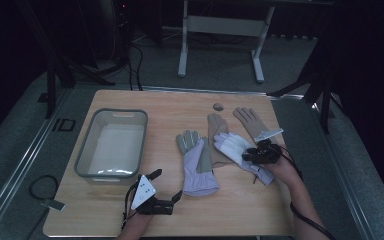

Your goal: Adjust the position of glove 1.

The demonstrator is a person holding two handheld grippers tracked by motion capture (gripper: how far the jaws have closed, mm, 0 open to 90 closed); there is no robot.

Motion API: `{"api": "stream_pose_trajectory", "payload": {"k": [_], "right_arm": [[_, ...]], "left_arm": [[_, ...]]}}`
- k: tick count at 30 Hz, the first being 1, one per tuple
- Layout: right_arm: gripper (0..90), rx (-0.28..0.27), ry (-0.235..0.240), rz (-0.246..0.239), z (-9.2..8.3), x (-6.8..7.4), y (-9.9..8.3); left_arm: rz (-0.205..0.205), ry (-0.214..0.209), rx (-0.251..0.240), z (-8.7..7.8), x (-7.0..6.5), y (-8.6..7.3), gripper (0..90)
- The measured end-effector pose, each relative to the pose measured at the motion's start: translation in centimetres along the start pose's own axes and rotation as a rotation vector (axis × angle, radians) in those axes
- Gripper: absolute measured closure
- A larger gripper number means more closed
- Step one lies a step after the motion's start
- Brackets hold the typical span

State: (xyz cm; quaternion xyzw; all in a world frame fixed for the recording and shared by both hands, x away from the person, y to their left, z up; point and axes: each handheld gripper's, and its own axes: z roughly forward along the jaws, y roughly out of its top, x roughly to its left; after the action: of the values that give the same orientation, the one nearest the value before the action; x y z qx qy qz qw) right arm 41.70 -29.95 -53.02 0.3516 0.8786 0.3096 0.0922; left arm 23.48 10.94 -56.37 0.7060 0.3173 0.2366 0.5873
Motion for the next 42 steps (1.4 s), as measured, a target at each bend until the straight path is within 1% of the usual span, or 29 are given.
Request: {"api": "stream_pose_trajectory", "payload": {"k": [1, 3, 6, 9, 10, 11, 12, 13, 14, 16, 17, 18, 19, 21, 23, 24, 25, 29, 30, 31, 32, 33, 35, 36, 37, 39, 40, 41, 42], "right_arm": [[68.9, -0.005, -0.023, 0.031, -0.1, 0.4, -0.1], [75.0, -0.018, -0.061, 0.055, -0.4, 1.1, -0.1], [78.6, -0.055, -0.08, 0.13, -1.4, 1.8, -0.1], [79.6, -0.118, -0.135, 0.214, -3.2, 2.9, -0.1], [79.6, -0.118, -0.135, 0.214, -3.2, 2.9, -0.1], [79.8, -0.195, -0.164, 0.284, -4.8, 3.6, -0.2], [79.8, -0.212, -0.168, 0.307, -5.2, 3.8, -0.2], [79.8, -0.258, -0.191, 0.356, -6.2, 4.2, -0.2], [79.8, -0.286, -0.214, 0.385, -7.0, 4.5, -0.2], [79.8, -0.318, -0.289, 0.43, -8.0, 5.2, -0.3], [79.7, -0.325, -0.344, 0.459, -8.4, 5.5, -0.4], [79.7, -0.325, -0.344, 0.459, -8.4, 5.5, -0.4], [79.6, -0.318, -0.42, 0.503, -8.4, 5.9, -0.8], [79.4, -0.304, -0.462, 0.543, -7.8, 5.9, -1.3], [79.3, -0.301, -0.457, 0.591, -7.0, 5.6, -1.8], [79.3, -0.301, -0.457, 0.591, -7.0, 5.6, -1.8], [79.1, -0.291, -0.457, 0.622, -6.0, 5.2, -2.2], [78.5, -0.256, -0.467, 0.65, -4.0, 4.7, -2.5], [78.5, -0.256, -0.467, 0.65, -4.0, 4.7, -2.5], [78.0, -0.238, -0.468, 0.658, -3.1, 4.4, -2.6], [77.6, -0.235, -0.466, 0.658, -2.8, 4.3, -2.7], [76.8, -0.225, -0.47, 0.655, -2.5, 4.4, -2.7], [74.6, -0.212, -0.475, 0.626, -2.1, 4.4, -2.5], [74.6, -0.212, -0.475, 0.626, -2.1, 4.4, -2.5], [70.2, -0.213, -0.469, 0.613, -2.2, 4.4, -2.4], [65.5, -0.213, -0.439, 0.607, -2.5, 4.3, -2.4], [63.1, -0.215, -0.428, 0.597, -2.7, 4.3, -2.4], [59.9, -0.213, -0.411, 0.57, -3.0, 4.3, -2.4], [59.9, -0.213, -0.411, 0.57, -3.0, 4.3, -2.4]], "left_arm": [[0.001, 0.001, -0.001, 0.0, 0.0, 0.0, 1.5], [-0.002, 0.001, -0.001, 0.0, 0.0, 0.0, 1.5], [0.0, 0.002, 0.0, 0.0, 0.0, 0.0, 1.5], [0.001, 0.003, -0.001, 0.0, 0.0, 0.0, 1.5], [0.001, 0.003, -0.001, 0.0, 0.0, 0.0, 1.5], [-0.001, 0.004, -0.001, 0.0, 0.0, 0.0, 1.5], [-0.001, 0.004, -0.001, 0.0, 0.0, 0.0, 1.5], [-0.004, 0.006, -0.002, 0.0, 0.0, 0.0, 1.5], [-0.004, 0.006, -0.002, 0.0, 0.0, 0.0, 1.5], [-0.003, 0.007, 0.0, 0.0, 0.0, 0.0, 1.5], [-0.002, 0.007, -0.001, 0.0, 0.0, 0.0, 1.5], [-0.002, 0.007, -0.001, 0.0, 0.0, 0.0, 1.5], [0.001, 0.006, -0.001, 0.0, 0.0, 0.0, 1.5], [0.003, 0.005, 0.0, 0.0, 0.0, 0.0, 1.5], [0.003, 0.005, 0.001, 0.0, 0.0, 0.0, 1.5], [0.003, 0.005, 0.001, 0.0, 0.0, 0.0, 1.5], [0.003, 0.006, 0.003, 0.0, 0.0, 0.0, 1.5], [0.004, 0.005, 0.005, 0.0, 0.0, 0.0, 1.5], [0.004, 0.005, 0.005, 0.0, 0.0, 0.0, 1.5], [0.005, 0.005, 0.004, 0.0, 0.0, 0.0, 1.6], [0.005, 0.005, 0.004, 0.0, 0.0, 0.0, 1.6], [0.007, 0.005, 0.005, 0.0, 0.0, 0.0, 1.5], [0.006, 0.004, 0.005, 0.0, 0.0, 0.0, 1.5], [0.006, 0.004, 0.005, 0.0, 0.0, 0.0, 1.5], [0.007, 0.004, 0.005, 0.0, 0.0, 0.0, 1.6], [0.008, 0.004, 0.005, 0.0, 0.0, 0.0, 1.5], [0.008, 0.004, 0.005, 0.0, 0.0, 0.0, 1.5], [0.008, 0.003, 0.005, 0.0, 0.0, 0.0, 1.5], [0.008, 0.003, 0.005, 0.0, 0.0, 0.0, 1.5]]}}
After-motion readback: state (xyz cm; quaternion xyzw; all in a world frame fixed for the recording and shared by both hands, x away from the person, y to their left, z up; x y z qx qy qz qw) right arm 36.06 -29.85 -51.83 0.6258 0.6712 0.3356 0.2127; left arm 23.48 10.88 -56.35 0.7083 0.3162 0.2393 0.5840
